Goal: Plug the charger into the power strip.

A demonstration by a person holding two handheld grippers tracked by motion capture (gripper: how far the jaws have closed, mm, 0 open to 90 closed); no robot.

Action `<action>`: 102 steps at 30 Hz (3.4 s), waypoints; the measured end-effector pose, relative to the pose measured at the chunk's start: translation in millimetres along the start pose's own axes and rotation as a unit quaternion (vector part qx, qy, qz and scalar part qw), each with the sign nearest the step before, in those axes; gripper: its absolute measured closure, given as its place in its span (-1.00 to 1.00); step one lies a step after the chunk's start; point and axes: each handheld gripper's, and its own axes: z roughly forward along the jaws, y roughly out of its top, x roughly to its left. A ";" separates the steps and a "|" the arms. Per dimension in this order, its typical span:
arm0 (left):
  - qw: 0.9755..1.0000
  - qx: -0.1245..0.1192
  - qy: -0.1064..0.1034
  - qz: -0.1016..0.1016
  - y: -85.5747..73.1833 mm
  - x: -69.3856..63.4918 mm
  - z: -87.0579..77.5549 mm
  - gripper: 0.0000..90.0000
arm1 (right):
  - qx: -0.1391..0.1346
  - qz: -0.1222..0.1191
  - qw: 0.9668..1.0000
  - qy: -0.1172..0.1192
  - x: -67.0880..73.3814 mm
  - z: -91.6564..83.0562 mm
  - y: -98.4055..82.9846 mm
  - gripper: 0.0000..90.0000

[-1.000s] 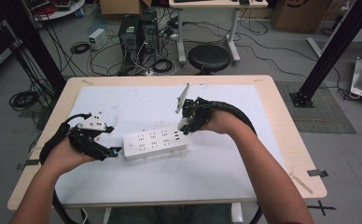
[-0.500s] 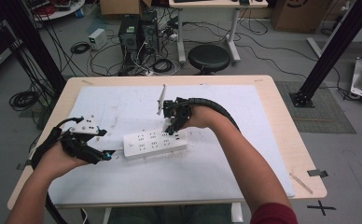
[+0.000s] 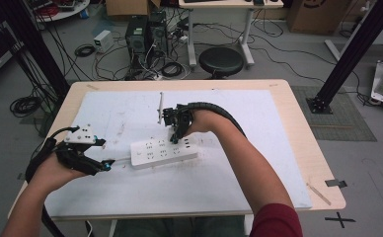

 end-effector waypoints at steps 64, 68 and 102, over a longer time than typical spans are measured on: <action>1.000 0.000 -0.004 0.008 13.5 3.9 10.1 -0.50 | -0.033 0.033 0.999 -0.004 3.4 -11.6 -13.2 -0.26; 1.000 -0.001 -0.005 0.014 19.4 2.9 10.4 -0.50 | -0.068 0.039 0.997 -0.007 11.0 -20.1 -17.5 -0.30; 0.995 -0.097 -0.012 0.016 29.0 17.8 12.9 -0.51 | -0.307 0.233 0.915 -0.121 88.6 -71.6 -151.8 -0.59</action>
